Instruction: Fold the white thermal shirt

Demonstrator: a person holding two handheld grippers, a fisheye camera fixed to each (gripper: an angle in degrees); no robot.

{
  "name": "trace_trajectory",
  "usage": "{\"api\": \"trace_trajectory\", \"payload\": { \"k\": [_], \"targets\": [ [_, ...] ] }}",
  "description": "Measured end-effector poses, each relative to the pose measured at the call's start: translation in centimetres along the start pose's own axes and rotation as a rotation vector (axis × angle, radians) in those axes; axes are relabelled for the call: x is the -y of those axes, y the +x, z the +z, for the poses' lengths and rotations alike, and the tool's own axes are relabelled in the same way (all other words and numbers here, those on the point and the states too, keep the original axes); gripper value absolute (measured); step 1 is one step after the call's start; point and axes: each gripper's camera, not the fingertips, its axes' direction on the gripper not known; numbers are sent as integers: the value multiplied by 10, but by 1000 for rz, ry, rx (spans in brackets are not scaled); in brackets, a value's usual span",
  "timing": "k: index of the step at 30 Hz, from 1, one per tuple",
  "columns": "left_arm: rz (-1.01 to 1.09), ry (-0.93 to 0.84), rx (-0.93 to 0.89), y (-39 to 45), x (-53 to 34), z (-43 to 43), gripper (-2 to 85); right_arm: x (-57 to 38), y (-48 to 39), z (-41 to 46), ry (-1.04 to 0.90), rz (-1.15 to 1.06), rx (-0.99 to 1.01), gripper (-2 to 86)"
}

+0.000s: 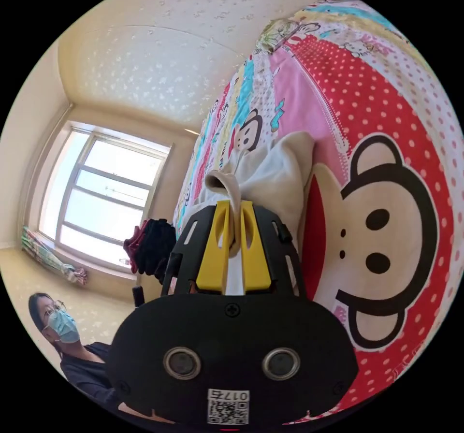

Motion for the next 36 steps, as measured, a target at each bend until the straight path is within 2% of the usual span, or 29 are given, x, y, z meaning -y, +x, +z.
{"api": "trace_trajectory", "payload": {
  "k": [3, 5, 7, 9, 11, 14, 17, 20, 23, 30, 36],
  "targets": [
    [-14, 29, 25, -1, -1, -2, 4, 0, -4, -4, -20, 74, -194, 37],
    [-27, 34, 22, -1, -2, 0, 40, 2, 6, -1, -129, 57, -175, 50],
    [-29, 33, 15, 4, -4, 1, 65, -8, 1, -12, -138, 14, -130, 65],
    [-35, 31, 30, 9, -7, 1, 80, -27, -13, -25, -158, -48, -175, 87],
    [-34, 12, 59, 13, -10, 4, 87, -67, -29, -35, -231, -112, -325, 146],
    [-47, -48, 106, 17, -18, 17, 106, -139, -30, -44, -290, -160, -414, 206],
    [-62, -109, 139, 20, -28, 35, 125, -214, -18, -54, -333, -192, -372, 184],
    [-75, -163, 187, 21, -36, 52, 125, -273, -8, -83, -219, -148, -315, 151],
    [-76, -221, 193, 22, -42, 68, 124, -310, 7, -100, -189, -89, -213, 143],
    [-64, -282, 272, 20, -43, 93, 96, -352, 22, -98, -208, -63, -281, 129],
    [-64, -346, 159, 10, -42, 98, 41, -368, 42, -102, -184, -16, -208, 73]
  ]
}}
